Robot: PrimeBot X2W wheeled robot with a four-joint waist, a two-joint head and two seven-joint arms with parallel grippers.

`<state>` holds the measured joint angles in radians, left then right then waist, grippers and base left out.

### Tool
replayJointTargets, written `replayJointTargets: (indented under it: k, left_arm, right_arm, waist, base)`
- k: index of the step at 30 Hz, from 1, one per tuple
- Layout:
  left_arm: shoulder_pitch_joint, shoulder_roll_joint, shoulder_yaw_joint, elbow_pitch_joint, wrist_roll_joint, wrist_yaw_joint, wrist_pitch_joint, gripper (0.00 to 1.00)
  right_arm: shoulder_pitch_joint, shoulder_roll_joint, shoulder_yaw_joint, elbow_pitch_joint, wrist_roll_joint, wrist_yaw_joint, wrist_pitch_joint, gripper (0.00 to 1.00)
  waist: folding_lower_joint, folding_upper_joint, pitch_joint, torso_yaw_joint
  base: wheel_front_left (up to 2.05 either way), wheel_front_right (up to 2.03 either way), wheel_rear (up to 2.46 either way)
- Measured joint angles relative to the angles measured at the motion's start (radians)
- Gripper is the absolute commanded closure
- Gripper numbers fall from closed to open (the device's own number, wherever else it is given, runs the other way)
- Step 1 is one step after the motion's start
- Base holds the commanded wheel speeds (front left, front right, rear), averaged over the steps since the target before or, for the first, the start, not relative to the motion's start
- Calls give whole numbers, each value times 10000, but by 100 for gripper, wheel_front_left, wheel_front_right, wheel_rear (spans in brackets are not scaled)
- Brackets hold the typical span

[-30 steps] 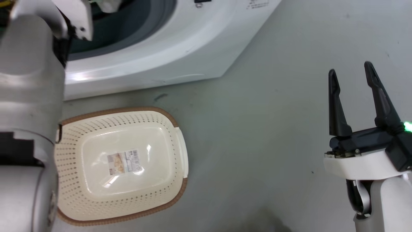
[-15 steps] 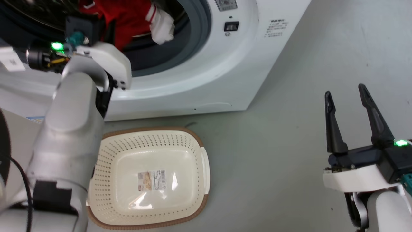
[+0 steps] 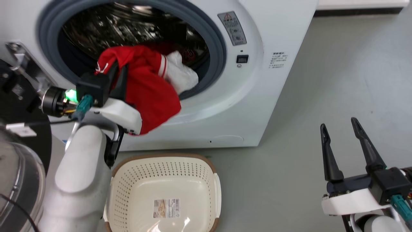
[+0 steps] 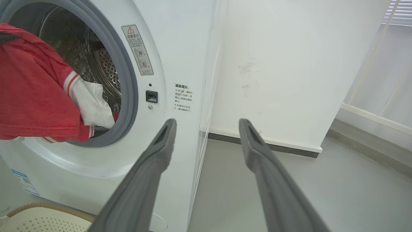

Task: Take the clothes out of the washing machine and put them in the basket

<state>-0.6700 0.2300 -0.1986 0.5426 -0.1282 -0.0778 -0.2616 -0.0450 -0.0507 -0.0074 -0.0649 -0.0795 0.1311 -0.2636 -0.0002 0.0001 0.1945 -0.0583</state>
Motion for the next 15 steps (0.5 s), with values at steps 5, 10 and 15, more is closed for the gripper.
replayJointTargets:
  k: [5, 10, 15]
  left_arm:
    - [825, 148, 38, -1292, -13, 127, -2, 100]
    - [1399, 309, 31, -2746, -38, 259, 176, 100]
    - [1854, 500, 48, -4314, -65, 349, 646, 100]
  right_arm:
    - [354, 0, 8, 38, 8, 0, 0, 0]
    - [589, 0, -2, 46, 81, 0, 0, 0]
    - [696, 0, -2, 61, 82, 0, 0, 0]
  waist:
    - [1, 0, -568, 139]
    - [1, 0, -891, 275]
    - [1, 0, -998, 383]
  base:
    - [0, 0, 0]
    - [0, 0, 0]
    - [0, 0, 0]
